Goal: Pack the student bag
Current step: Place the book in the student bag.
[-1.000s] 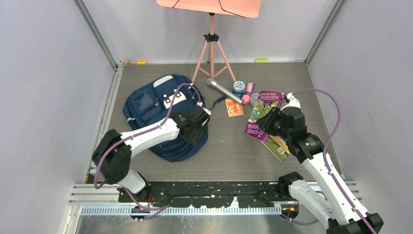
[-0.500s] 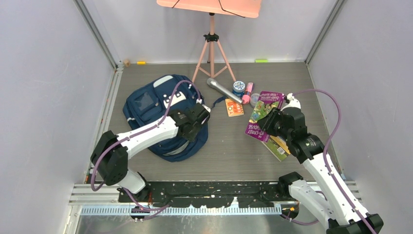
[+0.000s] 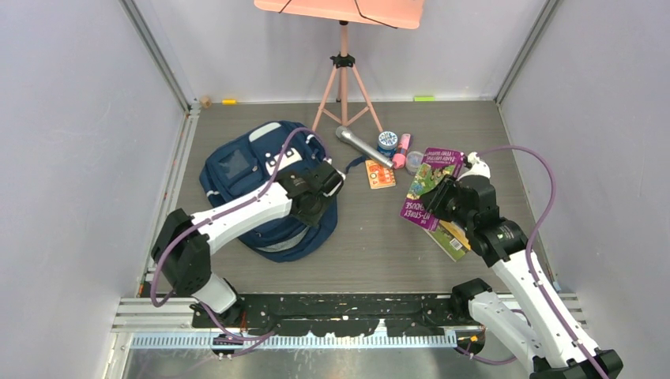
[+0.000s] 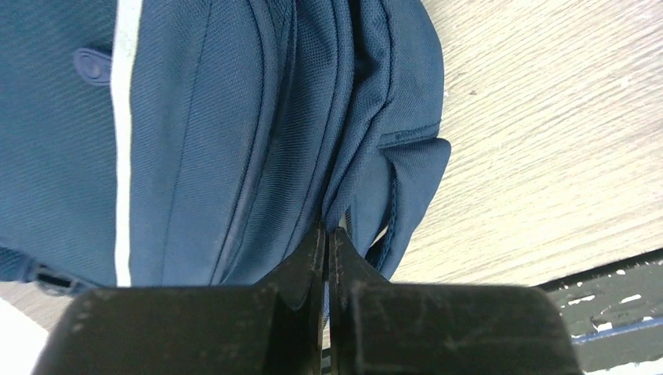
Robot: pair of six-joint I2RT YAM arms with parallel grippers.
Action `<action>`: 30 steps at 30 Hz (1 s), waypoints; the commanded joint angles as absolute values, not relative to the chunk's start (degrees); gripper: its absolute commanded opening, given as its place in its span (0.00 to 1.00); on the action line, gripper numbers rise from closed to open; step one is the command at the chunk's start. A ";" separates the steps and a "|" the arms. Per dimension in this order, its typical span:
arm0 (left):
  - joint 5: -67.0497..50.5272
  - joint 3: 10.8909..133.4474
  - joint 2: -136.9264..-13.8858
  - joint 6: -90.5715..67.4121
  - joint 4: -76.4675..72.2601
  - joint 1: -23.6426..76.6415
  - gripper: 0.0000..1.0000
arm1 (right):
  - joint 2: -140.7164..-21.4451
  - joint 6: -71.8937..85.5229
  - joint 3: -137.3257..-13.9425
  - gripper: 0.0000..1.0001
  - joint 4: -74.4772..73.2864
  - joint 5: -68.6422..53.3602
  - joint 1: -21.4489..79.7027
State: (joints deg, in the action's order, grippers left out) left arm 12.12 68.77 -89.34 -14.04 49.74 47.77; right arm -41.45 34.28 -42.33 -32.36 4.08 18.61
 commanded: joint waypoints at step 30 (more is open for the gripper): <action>19.63 71.53 -67.52 2.20 29.90 42.64 0.00 | -61.61 49.51 -43.90 0.01 -5.19 -5.38 41.77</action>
